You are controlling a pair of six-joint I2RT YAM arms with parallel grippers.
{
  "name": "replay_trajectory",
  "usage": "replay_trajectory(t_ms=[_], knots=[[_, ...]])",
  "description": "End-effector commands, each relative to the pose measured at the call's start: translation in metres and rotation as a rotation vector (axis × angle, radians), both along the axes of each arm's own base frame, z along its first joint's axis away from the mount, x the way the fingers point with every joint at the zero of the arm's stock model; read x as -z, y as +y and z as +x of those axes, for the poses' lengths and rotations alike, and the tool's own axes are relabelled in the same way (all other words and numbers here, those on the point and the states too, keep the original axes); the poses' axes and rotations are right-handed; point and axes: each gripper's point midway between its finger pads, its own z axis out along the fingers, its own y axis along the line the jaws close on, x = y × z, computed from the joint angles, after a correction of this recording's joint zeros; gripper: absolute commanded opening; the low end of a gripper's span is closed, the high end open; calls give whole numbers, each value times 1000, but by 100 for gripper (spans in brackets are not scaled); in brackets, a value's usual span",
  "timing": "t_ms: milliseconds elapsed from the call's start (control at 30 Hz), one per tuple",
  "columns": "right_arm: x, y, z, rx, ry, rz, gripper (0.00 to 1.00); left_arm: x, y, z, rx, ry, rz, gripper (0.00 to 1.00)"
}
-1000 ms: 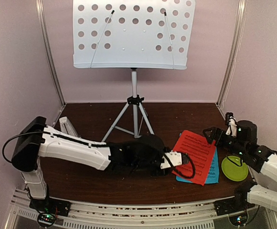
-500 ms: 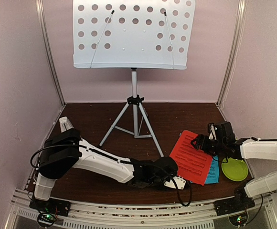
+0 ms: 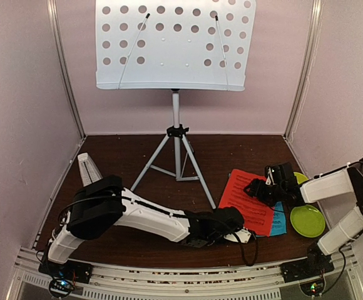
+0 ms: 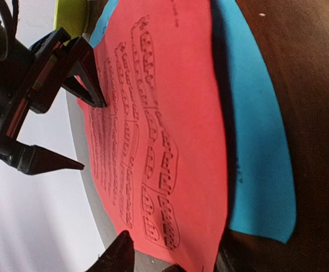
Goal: Set up the instrument practice props
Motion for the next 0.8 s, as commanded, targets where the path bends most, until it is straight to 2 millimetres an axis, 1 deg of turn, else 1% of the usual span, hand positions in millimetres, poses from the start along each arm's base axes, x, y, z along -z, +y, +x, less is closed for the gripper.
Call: replay_trajectory(t_ms=[0,67,167,267,333,367,433,467,533,600,700,767], knots=[[32,-1,-21,1,117,20,73,35,3,13,-9,-42,103,47],[35,-1,-25,-1,121,25,72,31,-3,17,-10,-47,89,43],[34,-2,-28,0,113,33,71,16,-11,17,0,-43,54,31],[19,-2,-25,-1,69,43,71,-4,-13,15,-1,-32,16,16],[3,-1,-20,-5,21,50,71,-17,-11,14,-9,-21,-8,3],[-8,-1,-17,-7,-10,53,72,-25,-11,15,-19,-18,-25,0],[-31,-1,-12,-12,-74,58,74,-41,-10,17,-44,-5,-70,0],[-51,0,-8,-17,-135,62,74,-50,-11,19,-58,0,-100,0],[-82,-4,-4,-12,-225,50,76,-69,-10,25,-94,14,-167,0],[-116,-12,-2,-2,-318,12,79,-84,-9,31,-124,34,-220,0],[-168,-26,-4,11,-454,-61,86,-106,-6,36,-165,65,-291,0],[-200,-34,-7,17,-531,-114,90,-125,-3,41,-199,91,-351,0]])
